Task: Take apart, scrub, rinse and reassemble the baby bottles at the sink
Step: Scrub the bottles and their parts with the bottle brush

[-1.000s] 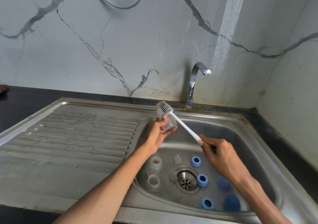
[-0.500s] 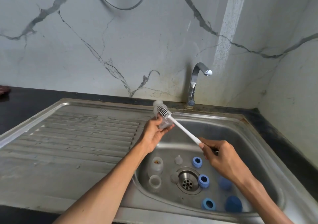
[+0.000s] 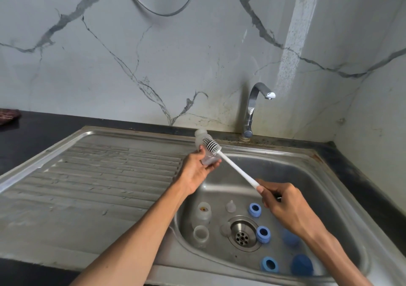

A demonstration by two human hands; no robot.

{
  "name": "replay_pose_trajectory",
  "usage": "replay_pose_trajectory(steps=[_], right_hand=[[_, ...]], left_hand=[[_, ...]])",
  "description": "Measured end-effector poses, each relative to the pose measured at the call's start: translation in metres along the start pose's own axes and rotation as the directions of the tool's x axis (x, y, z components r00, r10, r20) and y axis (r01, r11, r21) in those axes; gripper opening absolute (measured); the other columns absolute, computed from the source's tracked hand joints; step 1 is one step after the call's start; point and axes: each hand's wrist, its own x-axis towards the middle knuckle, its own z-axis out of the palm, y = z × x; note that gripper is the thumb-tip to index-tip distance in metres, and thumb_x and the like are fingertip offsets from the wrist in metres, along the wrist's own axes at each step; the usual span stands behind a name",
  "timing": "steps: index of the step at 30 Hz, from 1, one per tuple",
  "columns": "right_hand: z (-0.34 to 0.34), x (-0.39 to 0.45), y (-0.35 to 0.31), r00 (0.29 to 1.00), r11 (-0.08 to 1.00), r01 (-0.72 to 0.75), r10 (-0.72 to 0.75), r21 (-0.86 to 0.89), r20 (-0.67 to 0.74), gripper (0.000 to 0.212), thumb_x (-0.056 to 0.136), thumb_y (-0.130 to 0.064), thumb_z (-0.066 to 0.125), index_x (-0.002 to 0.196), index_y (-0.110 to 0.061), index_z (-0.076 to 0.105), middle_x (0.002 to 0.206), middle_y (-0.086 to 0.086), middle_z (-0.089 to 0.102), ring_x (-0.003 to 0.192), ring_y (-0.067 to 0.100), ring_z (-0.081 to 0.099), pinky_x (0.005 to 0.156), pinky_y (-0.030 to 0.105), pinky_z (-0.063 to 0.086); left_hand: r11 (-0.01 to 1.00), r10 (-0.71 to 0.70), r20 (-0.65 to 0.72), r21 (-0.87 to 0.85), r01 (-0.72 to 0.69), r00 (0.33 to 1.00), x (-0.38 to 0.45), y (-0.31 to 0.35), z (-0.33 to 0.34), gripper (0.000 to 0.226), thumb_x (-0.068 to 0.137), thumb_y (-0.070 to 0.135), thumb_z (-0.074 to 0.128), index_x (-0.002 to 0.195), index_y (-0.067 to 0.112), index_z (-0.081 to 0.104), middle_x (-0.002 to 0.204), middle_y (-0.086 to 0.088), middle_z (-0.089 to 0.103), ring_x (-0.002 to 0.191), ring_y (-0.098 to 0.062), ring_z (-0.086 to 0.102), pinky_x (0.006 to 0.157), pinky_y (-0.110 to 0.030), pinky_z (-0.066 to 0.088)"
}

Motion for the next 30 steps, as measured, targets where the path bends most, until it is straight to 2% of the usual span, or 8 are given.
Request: replay_pose_trajectory(steps=[7, 11, 16, 20, 23, 26, 28, 30], right_hand=[[-0.002, 0.001, 0.0, 0.997, 0.998, -0.033, 0.036, 0.049, -0.064, 0.03, 0.099, -0.03, 0.057, 0.127, -0.027, 0.066, 0.056, -0.004, 0.052, 0.048, 0.009, 0.039, 0.046, 0.027, 0.036], [0.0, 0.0, -0.006, 0.998, 0.995, -0.024, 0.018, 0.094, 0.062, 0.024, 0.1, -0.03, 0.055, 0.118, -0.027, 0.071, 0.055, -0.004, 0.047, 0.047, 0.008, 0.037, 0.045, 0.023, 0.035], [0.0, -0.002, -0.003, 0.986, 0.999, -0.03, 0.027, 0.013, 0.163, 0.037, 0.1, -0.035, 0.053, 0.106, -0.004, 0.072, 0.053, -0.003, 0.049, 0.047, 0.01, 0.036, 0.047, 0.025, 0.034], [-0.001, 0.0, -0.003, 0.993, 0.999, -0.022, 0.016, 0.048, 0.114, 0.024, 0.1, -0.034, 0.054, 0.117, -0.034, 0.07, 0.054, -0.004, 0.05, 0.048, 0.011, 0.037, 0.047, 0.028, 0.035], [-0.002, 0.001, 0.0, 0.996, 0.997, -0.032, 0.025, 0.072, 0.091, 0.022, 0.1, -0.033, 0.054, 0.116, -0.037, 0.068, 0.053, -0.005, 0.052, 0.049, 0.011, 0.038, 0.046, 0.026, 0.035], [0.0, 0.0, -0.006, 0.999, 0.989, -0.016, 0.008, 0.15, 0.052, 0.02, 0.1, -0.03, 0.054, 0.097, -0.043, 0.069, 0.055, -0.003, 0.049, 0.049, 0.012, 0.037, 0.045, 0.024, 0.033], [0.003, 0.0, -0.01, 1.0, 0.985, 0.004, -0.003, 0.17, -0.003, 0.019, 0.1, -0.03, 0.055, 0.103, -0.044, 0.067, 0.056, -0.002, 0.048, 0.049, 0.011, 0.037, 0.044, 0.023, 0.033], [0.003, 0.001, -0.013, 0.999, 0.988, 0.018, -0.012, 0.156, -0.041, 0.017, 0.099, -0.03, 0.055, 0.108, -0.04, 0.067, 0.056, -0.002, 0.047, 0.05, 0.011, 0.037, 0.047, 0.025, 0.034]], left_hand=[[0.994, -0.044, 0.079, 0.103, 0.036, 0.996, -0.003, -0.015, 0.014, 0.036, 0.096, 0.025, 0.054, 0.12, -0.002, 0.054, 0.109, -0.025, 0.063, 0.087, -0.033, 0.064, 0.073, -0.036, 0.054], [1.0, 0.017, -0.005, 0.016, -0.017, 1.0, 0.002, 0.001, 0.005, 0.029, 0.103, 0.028, 0.045, 0.113, 0.002, 0.054, 0.097, -0.018, 0.062, 0.079, -0.028, 0.063, 0.071, -0.035, 0.053], [0.998, 0.051, -0.129, -0.032, -0.056, 0.99, 0.005, 0.015, -0.005, 0.03, 0.098, 0.04, 0.054, 0.106, 0.011, 0.059, 0.085, -0.007, 0.062, 0.075, -0.019, 0.06, 0.068, -0.03, 0.045], [0.997, 0.063, -0.105, -0.027, -0.067, 0.992, 0.004, 0.013, -0.003, 0.02, 0.095, 0.03, 0.062, 0.104, 0.012, 0.058, 0.081, -0.005, 0.065, 0.07, -0.016, 0.06, 0.062, -0.025, 0.044], [0.996, 0.072, -0.059, -0.043, -0.074, 0.996, 0.003, 0.01, -0.004, 0.028, 0.091, 0.028, 0.064, 0.11, 0.008, 0.057, 0.087, -0.009, 0.066, 0.072, -0.019, 0.062, 0.064, -0.026, 0.047], [0.999, 0.044, 0.007, -0.029, -0.044, 0.999, 0.001, 0.001, 0.0, 0.033, 0.092, 0.024, 0.062, 0.118, 0.004, 0.058, 0.103, -0.015, 0.066, 0.084, -0.026, 0.068, 0.078, -0.035, 0.056], [1.0, -0.008, 0.043, 0.004, 0.008, 0.999, -0.001, -0.007, 0.007, 0.028, 0.094, 0.021, 0.061, 0.115, 0.002, 0.059, 0.106, -0.018, 0.065, 0.092, -0.028, 0.066, 0.082, -0.039, 0.057], [0.999, -0.038, 0.064, 0.024, 0.036, 0.997, -0.002, -0.011, 0.013, 0.023, 0.097, 0.019, 0.058, 0.112, 0.002, 0.06, 0.105, -0.017, 0.065, 0.094, -0.028, 0.064, 0.076, -0.037, 0.059]])
